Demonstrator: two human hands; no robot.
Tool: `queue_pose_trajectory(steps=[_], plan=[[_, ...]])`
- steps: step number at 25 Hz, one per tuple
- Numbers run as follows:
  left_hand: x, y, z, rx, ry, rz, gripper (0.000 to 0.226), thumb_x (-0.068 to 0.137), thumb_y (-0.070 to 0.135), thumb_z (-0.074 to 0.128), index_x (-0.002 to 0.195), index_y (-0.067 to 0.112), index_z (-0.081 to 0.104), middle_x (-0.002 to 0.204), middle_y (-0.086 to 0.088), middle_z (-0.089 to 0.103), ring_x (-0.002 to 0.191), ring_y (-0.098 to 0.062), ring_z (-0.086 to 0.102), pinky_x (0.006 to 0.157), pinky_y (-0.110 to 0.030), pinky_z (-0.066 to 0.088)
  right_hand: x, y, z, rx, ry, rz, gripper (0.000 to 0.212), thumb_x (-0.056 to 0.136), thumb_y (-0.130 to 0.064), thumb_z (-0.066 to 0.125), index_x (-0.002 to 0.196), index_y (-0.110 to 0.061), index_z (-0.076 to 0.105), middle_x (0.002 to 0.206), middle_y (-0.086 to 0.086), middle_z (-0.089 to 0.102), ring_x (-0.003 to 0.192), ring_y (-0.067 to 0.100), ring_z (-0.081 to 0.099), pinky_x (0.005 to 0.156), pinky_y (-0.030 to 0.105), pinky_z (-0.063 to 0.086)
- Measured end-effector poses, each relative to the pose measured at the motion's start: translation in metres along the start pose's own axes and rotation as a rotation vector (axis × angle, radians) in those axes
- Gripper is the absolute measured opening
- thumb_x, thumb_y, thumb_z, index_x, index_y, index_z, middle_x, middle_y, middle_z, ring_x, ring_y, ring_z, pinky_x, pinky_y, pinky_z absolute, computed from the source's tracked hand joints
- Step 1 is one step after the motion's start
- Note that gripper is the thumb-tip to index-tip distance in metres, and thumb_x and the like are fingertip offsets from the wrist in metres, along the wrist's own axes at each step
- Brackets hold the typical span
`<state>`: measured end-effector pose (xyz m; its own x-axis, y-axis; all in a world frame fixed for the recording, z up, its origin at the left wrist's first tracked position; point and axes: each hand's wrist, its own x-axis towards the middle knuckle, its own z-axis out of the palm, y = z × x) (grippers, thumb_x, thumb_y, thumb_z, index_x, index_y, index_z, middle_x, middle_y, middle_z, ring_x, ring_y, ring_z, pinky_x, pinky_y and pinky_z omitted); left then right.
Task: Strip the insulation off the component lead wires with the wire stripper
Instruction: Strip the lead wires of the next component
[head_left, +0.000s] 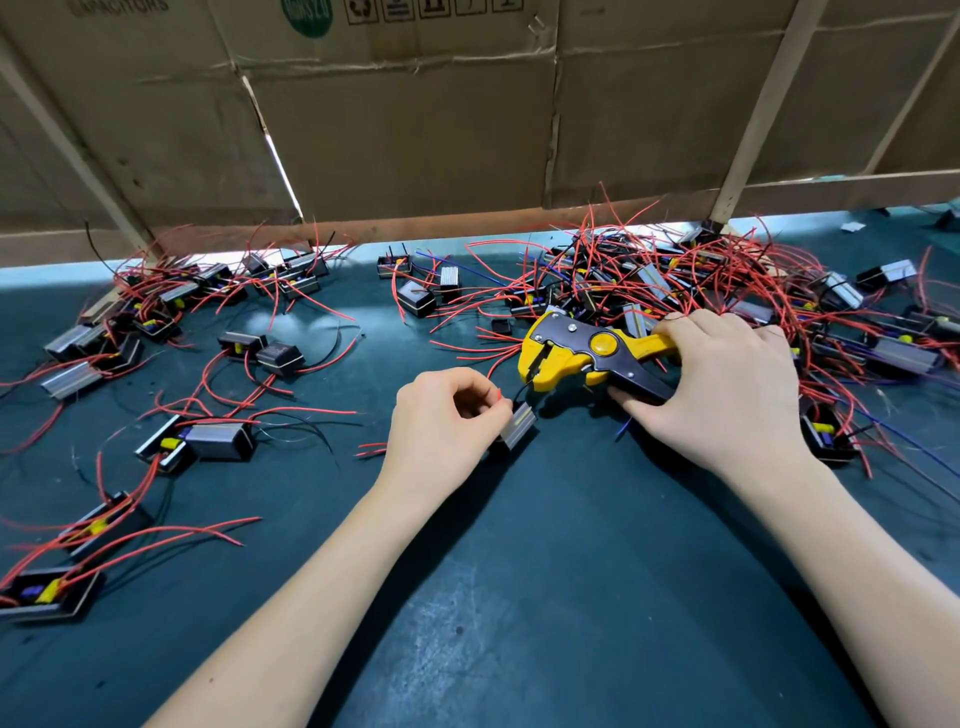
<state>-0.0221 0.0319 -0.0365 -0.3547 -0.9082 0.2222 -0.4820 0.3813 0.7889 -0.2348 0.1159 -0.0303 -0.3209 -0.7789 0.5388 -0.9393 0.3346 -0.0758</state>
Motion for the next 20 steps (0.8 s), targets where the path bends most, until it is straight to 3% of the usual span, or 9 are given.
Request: queue_pose_trajectory(steps=[3,6,9,12,14,17,20], plan=[[0.000,-0.001,0.000,-0.002,-0.011,0.002,0.022,0.079,0.014,0.073,0.060,0.023,0.063,0.051,0.012,0.056,0.049,-0.002,0.047,0.055,-0.011,0.038,0.000,-0.001,-0.004,0.041,0.008,-0.007,0.053,0.065,-0.052,0.082,0.096,-0.010,0.070,0.089,0.008,0.068,0.089,0.034,0.064,0.084,0.044,0.040],[0.000,-0.001,0.000,-0.001,-0.016,0.005,0.023,0.079,0.014,0.073,0.061,0.023,0.062,0.052,0.011,0.056,0.050,-0.003,0.046,0.055,-0.012,0.038,-0.001,-0.004,-0.008,0.064,0.004,0.024,0.046,0.063,-0.051,0.084,0.084,-0.012,0.070,0.077,0.008,0.068,0.078,0.035,0.066,0.071,0.038,0.041],[0.000,-0.001,0.000,0.008,-0.021,0.019,0.022,0.079,0.015,0.073,0.062,0.022,0.062,0.053,0.010,0.057,0.050,-0.003,0.046,0.056,-0.014,0.039,-0.002,-0.005,-0.009,0.057,0.054,0.059,0.045,0.064,-0.053,0.081,0.069,-0.011,0.065,0.063,0.010,0.063,0.065,0.036,0.063,0.058,0.029,0.032],[0.001,0.000,-0.007,0.054,-0.080,0.072,0.020,0.081,0.023,0.075,0.065,0.022,0.062,0.054,0.010,0.055,0.049,-0.004,0.043,0.056,-0.012,0.036,-0.002,-0.005,-0.004,0.053,0.080,0.025,0.053,0.067,-0.054,0.078,0.089,-0.008,0.067,0.080,0.011,0.064,0.080,0.036,0.062,0.069,0.038,0.033],[0.003,0.001,-0.015,0.070,-0.201,0.077,0.020,0.082,0.030,0.075,0.067,0.022,0.065,0.057,0.009,0.057,0.050,-0.002,0.045,0.055,-0.011,0.036,0.000,-0.001,-0.001,0.029,0.065,0.034,0.060,0.069,-0.057,0.075,0.100,-0.008,0.063,0.090,0.012,0.062,0.091,0.036,0.058,0.077,0.041,0.030],[0.005,0.000,-0.029,-0.017,-0.442,0.015,0.019,0.087,0.031,0.071,0.073,0.019,0.070,0.060,0.008,0.063,0.047,-0.004,0.048,0.052,-0.013,0.039,0.003,0.003,0.000,0.049,0.046,0.102,0.058,0.069,-0.060,0.072,0.099,-0.012,0.061,0.094,0.009,0.061,0.095,0.034,0.056,0.080,0.041,0.032],[0.002,0.001,-0.027,-0.188,-0.542,-0.025,0.008,0.084,0.018,0.076,0.083,0.013,0.071,0.069,-0.001,0.069,0.048,-0.014,0.056,0.052,-0.017,0.045,0.004,0.005,0.000,0.062,0.029,0.125,0.057,0.068,-0.061,0.070,0.099,-0.014,0.060,0.094,0.008,0.061,0.097,0.033,0.055,0.082,0.042,0.035]])
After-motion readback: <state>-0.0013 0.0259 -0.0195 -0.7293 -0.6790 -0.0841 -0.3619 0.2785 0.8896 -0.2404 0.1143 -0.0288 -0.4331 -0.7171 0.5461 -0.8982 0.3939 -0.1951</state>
